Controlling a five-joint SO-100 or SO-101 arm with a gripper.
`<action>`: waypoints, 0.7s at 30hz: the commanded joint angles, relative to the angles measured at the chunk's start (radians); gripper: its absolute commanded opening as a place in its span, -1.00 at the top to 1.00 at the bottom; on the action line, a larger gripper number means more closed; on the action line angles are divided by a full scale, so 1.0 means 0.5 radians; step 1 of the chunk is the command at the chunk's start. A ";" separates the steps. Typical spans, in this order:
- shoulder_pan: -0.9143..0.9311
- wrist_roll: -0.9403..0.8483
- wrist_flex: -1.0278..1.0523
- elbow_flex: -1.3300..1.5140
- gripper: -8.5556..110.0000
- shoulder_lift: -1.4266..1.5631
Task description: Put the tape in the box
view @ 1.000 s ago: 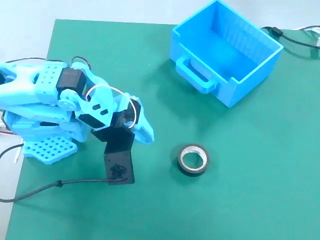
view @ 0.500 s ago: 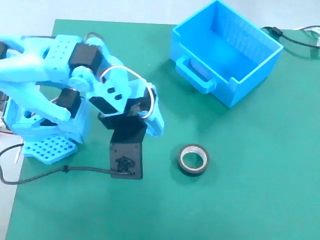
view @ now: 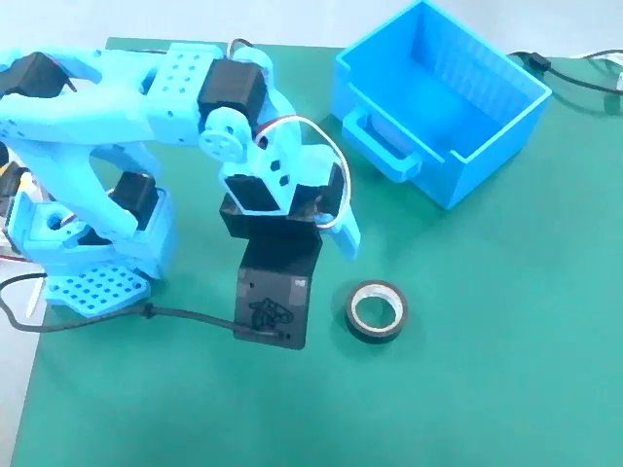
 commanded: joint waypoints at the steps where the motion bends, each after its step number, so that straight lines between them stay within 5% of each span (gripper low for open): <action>1: 0.034 0.012 0.031 -0.175 0.55 -0.104; 21: -0.028 -0.006 -0.147 -0.356 0.48 -0.801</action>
